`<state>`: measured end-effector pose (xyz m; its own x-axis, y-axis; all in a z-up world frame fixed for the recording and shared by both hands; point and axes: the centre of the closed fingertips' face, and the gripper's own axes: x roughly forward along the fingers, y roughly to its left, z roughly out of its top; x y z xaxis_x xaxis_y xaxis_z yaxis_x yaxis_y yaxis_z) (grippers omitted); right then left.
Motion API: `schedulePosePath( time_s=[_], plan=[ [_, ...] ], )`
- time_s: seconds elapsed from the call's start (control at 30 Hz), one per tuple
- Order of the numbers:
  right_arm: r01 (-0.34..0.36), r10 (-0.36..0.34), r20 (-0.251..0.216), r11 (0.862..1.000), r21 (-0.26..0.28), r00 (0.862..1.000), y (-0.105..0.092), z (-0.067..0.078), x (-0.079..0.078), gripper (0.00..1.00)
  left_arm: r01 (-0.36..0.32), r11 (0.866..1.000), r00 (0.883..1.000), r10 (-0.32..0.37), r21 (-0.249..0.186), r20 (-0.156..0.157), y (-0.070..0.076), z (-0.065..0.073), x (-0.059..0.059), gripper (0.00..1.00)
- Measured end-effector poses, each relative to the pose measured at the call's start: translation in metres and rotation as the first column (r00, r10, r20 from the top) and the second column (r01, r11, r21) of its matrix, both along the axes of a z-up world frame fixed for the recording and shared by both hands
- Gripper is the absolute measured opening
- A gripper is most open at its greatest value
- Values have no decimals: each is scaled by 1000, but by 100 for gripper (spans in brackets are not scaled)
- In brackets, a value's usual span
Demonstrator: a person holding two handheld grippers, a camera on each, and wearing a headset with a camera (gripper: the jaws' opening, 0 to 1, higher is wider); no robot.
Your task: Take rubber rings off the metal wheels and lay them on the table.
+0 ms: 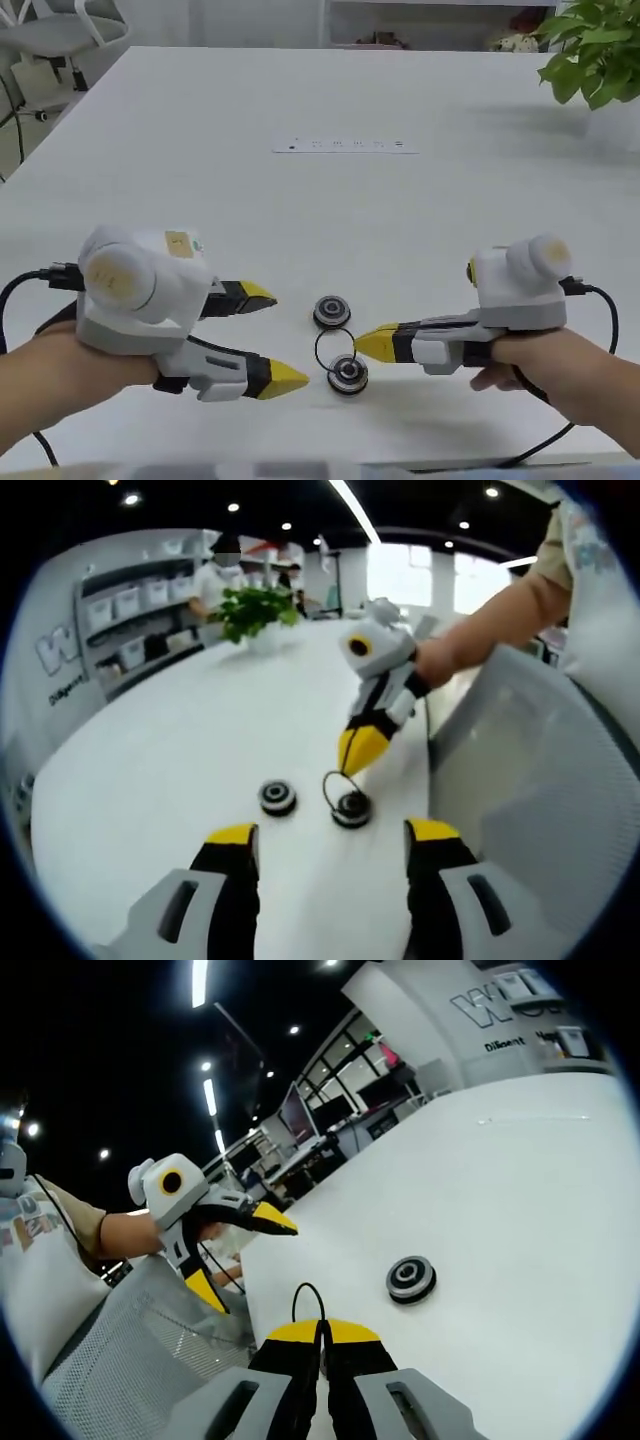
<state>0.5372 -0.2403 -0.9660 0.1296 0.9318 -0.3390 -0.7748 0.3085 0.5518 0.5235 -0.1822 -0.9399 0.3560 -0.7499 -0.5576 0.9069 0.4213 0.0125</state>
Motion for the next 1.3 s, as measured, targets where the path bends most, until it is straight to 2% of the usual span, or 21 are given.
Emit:
schedulePosePath(
  time_s=[0.23,0.4,0.87,1.3],
  plan=[
    [-19,19,14,1000,-5,1000,12,4,6,0,-22,1000,1000,22,5,-1,10,0,-1,63],
    [-34,34,29,999,-27,999,20,3,11,0,-28,1000,1000,28,1,1,13,1,-2,65],
    [-76,81,44,992,-99,996,42,-11,14,0,-90,996,996,90,0,-11,42,1,-1,70],
    [-88,101,61,980,-181,993,54,-31,15,0,-108,994,994,109,24,-22,54,-7,-5,71]
  ],
)
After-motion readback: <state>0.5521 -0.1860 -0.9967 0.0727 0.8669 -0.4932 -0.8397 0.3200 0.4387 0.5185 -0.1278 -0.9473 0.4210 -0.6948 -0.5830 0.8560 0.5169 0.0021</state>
